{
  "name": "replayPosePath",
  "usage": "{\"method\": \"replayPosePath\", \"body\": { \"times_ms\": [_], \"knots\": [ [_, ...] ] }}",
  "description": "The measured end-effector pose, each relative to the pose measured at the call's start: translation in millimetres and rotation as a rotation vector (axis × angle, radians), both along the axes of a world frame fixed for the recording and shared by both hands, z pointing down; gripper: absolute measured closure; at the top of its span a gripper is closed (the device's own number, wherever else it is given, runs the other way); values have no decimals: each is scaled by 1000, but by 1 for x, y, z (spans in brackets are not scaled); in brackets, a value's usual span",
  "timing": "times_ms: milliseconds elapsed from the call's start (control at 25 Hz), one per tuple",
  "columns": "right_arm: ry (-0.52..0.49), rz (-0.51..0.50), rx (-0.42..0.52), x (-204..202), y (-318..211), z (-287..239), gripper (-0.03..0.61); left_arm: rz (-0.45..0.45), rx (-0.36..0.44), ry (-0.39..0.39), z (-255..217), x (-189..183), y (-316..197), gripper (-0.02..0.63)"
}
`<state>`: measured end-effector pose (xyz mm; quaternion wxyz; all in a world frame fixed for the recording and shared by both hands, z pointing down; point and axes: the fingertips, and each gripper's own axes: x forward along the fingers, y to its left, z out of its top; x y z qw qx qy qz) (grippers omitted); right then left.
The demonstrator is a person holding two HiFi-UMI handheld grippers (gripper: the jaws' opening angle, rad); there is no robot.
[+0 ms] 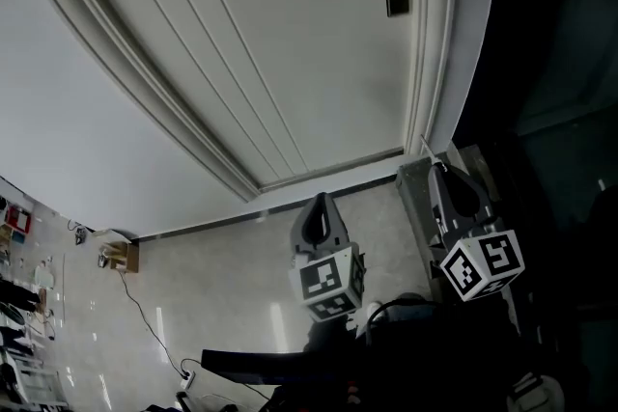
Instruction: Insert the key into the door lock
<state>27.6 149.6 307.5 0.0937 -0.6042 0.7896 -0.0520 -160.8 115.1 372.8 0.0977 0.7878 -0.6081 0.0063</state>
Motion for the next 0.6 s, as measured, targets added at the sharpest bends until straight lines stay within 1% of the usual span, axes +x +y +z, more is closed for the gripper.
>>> {"method": "replayPosePath", "body": {
  "times_ms": [200,320,440,600],
  "knots": [
    [1,10,-19,1,-25,8,566,28,-18,-1,10,8,-24,612],
    [7,4,-20,4,-46,15,566,25,-40,6,22,11,-43,612],
    [9,-4,-16,12,-80,21,566,10,-42,4,30,15,-74,612],
    [-4,-32,-5,19,-138,24,566,-6,-37,-13,31,23,-130,612]
  ]
}}
